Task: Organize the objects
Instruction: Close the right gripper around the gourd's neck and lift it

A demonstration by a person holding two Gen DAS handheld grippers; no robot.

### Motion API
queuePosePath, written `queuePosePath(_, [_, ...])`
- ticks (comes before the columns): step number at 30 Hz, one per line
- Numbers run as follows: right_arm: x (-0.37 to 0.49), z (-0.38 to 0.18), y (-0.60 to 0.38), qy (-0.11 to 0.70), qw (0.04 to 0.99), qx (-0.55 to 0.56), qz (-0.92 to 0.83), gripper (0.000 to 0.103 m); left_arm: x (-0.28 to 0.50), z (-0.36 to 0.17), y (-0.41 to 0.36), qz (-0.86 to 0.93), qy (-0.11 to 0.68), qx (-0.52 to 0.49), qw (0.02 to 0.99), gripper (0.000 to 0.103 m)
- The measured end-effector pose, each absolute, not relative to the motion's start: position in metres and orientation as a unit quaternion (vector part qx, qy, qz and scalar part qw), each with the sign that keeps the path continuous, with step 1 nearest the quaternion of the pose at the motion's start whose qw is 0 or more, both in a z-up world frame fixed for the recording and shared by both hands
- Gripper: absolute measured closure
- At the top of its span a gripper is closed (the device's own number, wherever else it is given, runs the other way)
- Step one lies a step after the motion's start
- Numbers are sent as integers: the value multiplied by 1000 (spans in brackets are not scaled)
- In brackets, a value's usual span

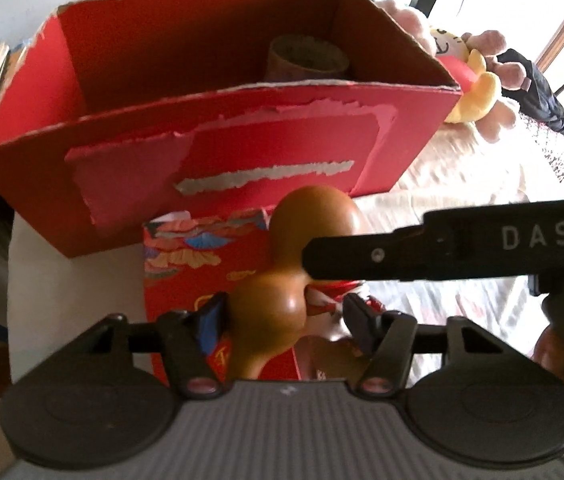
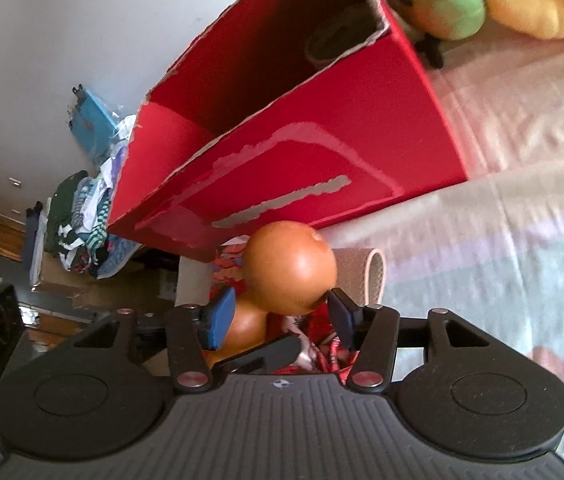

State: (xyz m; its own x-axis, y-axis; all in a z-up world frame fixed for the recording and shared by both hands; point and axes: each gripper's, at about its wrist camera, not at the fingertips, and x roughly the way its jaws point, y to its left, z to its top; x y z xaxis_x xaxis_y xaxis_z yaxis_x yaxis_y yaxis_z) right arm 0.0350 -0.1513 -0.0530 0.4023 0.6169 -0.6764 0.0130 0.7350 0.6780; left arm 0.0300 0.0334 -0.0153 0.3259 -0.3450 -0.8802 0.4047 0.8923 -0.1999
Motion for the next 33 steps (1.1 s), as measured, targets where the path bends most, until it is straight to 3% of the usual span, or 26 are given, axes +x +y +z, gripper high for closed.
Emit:
queuePosePath(5, [40,-55,-153,512,772,325,191,40,29,-12,23,-250,516,50,818,39])
queuePosePath(15, [47,-62,-155,518,769,328,183,41,25,-19,6,-281,510,81,809,38])
queuePosePath(21, [47,-61,-163,526,760,336,182,40,30,-21,12,-283,510,76,809,48])
queuePosePath(28, [45,-65,-154,549,747,325,188,40,30,-20,21,-291,510,63,807,51])
queuePosePath(33, [44,-65,-148,551,753,311,181,46,27,-21,16,-293,506,73,808,52])
